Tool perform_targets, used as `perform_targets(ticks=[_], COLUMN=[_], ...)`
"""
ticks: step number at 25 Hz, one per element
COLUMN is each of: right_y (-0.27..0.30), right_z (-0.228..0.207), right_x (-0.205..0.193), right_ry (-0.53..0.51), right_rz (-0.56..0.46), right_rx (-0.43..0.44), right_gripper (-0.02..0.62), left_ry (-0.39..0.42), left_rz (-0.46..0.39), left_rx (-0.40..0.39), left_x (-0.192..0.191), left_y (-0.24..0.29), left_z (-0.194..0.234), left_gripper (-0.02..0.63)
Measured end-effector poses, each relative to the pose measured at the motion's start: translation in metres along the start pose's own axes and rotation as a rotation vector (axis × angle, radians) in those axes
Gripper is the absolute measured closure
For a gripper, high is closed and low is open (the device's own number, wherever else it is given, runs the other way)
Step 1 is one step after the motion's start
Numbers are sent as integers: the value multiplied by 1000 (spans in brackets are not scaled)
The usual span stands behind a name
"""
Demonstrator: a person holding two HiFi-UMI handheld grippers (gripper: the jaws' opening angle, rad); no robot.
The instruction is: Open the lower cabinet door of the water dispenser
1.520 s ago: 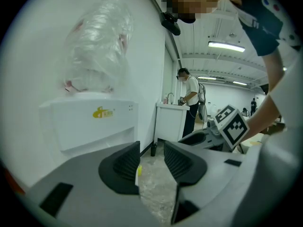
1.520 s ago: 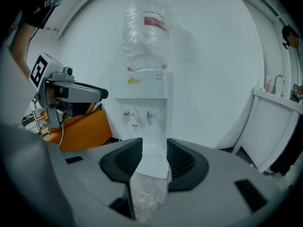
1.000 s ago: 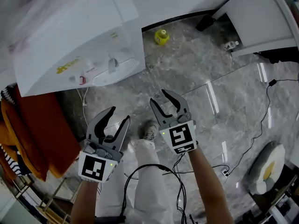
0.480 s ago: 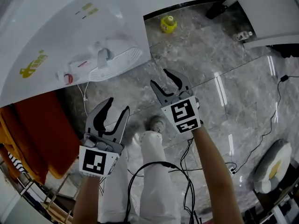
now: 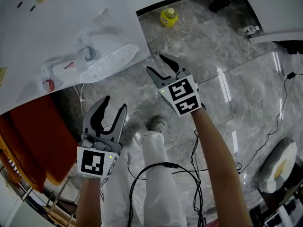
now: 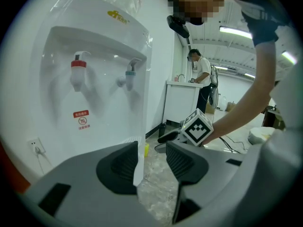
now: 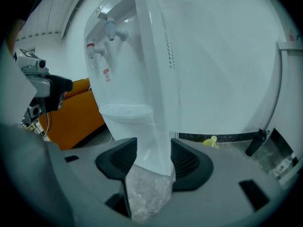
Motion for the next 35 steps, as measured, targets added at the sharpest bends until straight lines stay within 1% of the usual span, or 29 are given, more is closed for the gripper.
perform_targets(ticks=[5,10,14,19,21,26,30,35], right_y=[23,48,68,86,89,91,90,88], right_z=[-6,-7,-4,-4,-5,-5,-5,-4], right_x=[-4,-7,-7,-7,-7,-7,-7,-9], right_ry=[5,-59,-75,-106,-99,-71,-61,-42], right_rz=[14,32,44,65,67,54,57,71], right_rx=[13,49,48,63,63,59,45,26], right_gripper=[356,353,353,342,348,353,362,364], left_ry=[12,-6,3,-20,-14,-28,-18,-25], left_rz=[1,-8,-2,-18,-20,-18,-27,-30], left_rx=[-8,-3,6,25,28,42,44,42], left_x=[-8,-14,-21,-20,-20,-16,-13,-12], left_y=[4,10,6,7,6,3,2,0], left_z=[-1,-1,6,13,14,16,18,15], left_gripper=[422,422,422,422,422,422,422,422])
Point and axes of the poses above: the fingertips, and each gripper's own axes: y forward along the fingers, z to its left, x out of its top, the point moved 2 cm from there along -y, backward along the fingers, and after that the axes turned 4 degrees about -x, right-handed, at the moved point
